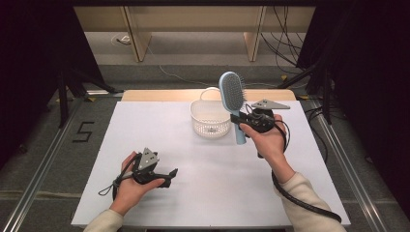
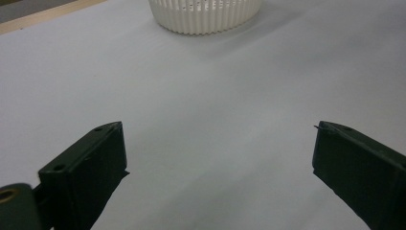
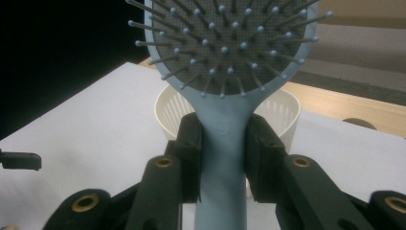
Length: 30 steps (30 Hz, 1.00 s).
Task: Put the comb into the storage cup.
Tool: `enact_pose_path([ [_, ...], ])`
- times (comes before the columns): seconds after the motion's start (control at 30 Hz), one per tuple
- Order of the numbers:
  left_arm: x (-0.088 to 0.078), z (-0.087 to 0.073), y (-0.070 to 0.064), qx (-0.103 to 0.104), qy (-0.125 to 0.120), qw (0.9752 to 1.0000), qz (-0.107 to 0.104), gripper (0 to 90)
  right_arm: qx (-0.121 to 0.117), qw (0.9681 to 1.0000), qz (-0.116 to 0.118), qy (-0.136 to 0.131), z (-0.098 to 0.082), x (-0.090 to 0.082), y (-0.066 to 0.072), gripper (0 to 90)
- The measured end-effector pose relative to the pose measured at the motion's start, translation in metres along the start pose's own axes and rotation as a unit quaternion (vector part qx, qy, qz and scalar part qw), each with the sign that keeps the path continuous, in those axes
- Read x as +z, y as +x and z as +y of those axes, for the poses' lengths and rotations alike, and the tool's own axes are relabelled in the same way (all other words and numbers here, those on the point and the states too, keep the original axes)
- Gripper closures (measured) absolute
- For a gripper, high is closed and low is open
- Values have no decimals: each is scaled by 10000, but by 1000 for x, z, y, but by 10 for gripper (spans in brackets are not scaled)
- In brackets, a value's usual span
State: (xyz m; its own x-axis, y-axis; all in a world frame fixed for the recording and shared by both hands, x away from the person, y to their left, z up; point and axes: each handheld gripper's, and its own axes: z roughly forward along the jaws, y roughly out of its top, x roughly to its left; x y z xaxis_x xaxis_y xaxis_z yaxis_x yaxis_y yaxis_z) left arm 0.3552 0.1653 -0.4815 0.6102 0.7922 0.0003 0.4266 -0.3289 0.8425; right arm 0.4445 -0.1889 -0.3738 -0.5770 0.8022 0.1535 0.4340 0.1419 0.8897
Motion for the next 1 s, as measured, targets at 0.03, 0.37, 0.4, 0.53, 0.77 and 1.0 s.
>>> enact_pose_path([
  [0.03, 0, 0, 0, -2, -2, 10000, 1, 40, 3, 10000, -2, -5, 0, 0, 0, 708],
  [0.37, 0, 0, 0, 1, -14, 10000, 12, 41, 12, 10000, -11, -72, 3, 0, 0, 708],
  [0.4, 0, 0, 0, 5, -13, 10000, 13, 41, 16, 10000, -10, -72, 3, 1, 0, 708],
  [0.53, 0, 0, 0, 13, -16, 10000, 22, 41, 26, 10000, -10, -72, 3, 2, 0, 708],
  [0.77, 0, 0, 0, 6, -27, 10000, 26, 41, 41, 9999, -10, -111, 6, 3, 1, 708],
  [1.0, 0, 0, 0, 14, -13, 10000, 20, 41, 42, 9999, 0, -142, 8, 4, 1, 708],
])
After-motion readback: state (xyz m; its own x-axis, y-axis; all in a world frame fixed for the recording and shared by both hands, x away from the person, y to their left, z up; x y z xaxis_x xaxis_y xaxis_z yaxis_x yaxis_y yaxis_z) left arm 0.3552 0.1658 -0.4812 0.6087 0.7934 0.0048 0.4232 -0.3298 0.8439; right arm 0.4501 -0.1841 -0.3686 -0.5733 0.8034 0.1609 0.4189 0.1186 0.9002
